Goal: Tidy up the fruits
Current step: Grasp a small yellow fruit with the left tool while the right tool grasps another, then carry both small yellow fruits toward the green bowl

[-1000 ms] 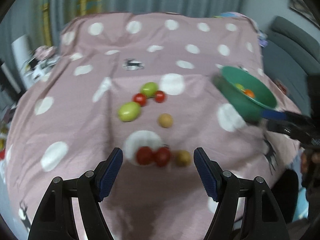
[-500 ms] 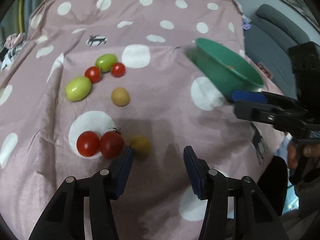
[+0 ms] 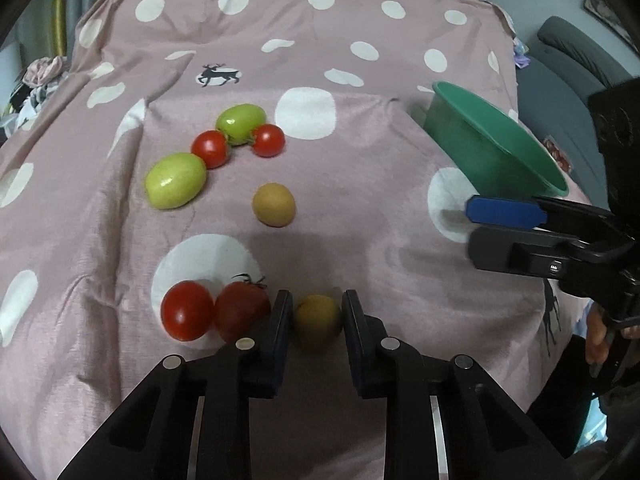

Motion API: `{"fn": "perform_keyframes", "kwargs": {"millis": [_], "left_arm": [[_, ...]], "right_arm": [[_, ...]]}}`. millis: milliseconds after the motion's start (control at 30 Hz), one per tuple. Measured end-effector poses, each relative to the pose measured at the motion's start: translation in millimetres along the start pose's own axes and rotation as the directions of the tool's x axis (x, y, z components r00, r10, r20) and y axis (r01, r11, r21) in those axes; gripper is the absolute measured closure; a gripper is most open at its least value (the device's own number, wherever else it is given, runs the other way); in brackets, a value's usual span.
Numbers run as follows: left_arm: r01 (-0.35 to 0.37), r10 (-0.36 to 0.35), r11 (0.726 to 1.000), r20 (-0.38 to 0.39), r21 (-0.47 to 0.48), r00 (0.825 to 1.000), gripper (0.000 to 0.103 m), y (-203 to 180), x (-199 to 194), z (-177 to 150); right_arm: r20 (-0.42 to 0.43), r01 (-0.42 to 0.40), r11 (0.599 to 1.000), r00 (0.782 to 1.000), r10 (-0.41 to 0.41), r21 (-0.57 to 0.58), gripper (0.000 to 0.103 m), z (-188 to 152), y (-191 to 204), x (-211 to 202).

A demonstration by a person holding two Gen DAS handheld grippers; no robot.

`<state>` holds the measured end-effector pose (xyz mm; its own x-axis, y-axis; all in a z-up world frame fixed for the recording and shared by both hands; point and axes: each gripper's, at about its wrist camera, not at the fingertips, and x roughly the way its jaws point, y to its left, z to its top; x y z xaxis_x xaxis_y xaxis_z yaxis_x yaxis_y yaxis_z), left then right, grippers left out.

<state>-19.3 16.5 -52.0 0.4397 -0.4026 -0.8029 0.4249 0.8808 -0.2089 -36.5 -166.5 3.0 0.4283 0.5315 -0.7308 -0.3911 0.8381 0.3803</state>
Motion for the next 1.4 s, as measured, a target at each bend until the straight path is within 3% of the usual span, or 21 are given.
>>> {"fn": "perform_keyframes", "kwargs": {"millis": [333, 733, 867, 967, 1067, 1400], "left_arm": [[0.044, -0.042, 0.998, 0.072, -0.035, 0.997, 0.077, 20, -33, 0], [0.002, 0.012, 0.994, 0.126, -0.11, 0.992, 0.077, 54, -41, 8], [-0.001, 0.017, 0.992, 0.125, -0.125, 0.992, 0.077, 61, -41, 5], [-0.002, 0.018, 0.992, 0.124, -0.13, 0.992, 0.077, 62, -41, 4], [-0.01, 0.026, 0.991, 0.122, -0.132, 0.992, 0.077, 61, -42, 4], [-0.009, 0.023, 0.994, 0.134, -0.11, 0.991, 0.077, 52, -49, 5]], "right_arm": [[-0.086, -0.026, 0.999, 0.996, 0.022, -0.043, 0.04, 33, 15, 58], [-0.168, 0.004, 0.996, 0.986, -0.019, -0.09, 0.063, 59, 25, 104], [-0.183, 0.023, 0.995, 0.982, -0.042, -0.102, 0.066, 61, 25, 108], [-0.192, 0.043, 0.992, 0.979, -0.065, -0.115, 0.075, 63, 25, 109], [-0.191, 0.041, 0.992, 0.98, -0.063, -0.12, 0.075, 61, 26, 108], [-0.103, -0.027, 0.996, 0.995, 0.018, -0.091, 0.075, 41, 31, 55]]}}
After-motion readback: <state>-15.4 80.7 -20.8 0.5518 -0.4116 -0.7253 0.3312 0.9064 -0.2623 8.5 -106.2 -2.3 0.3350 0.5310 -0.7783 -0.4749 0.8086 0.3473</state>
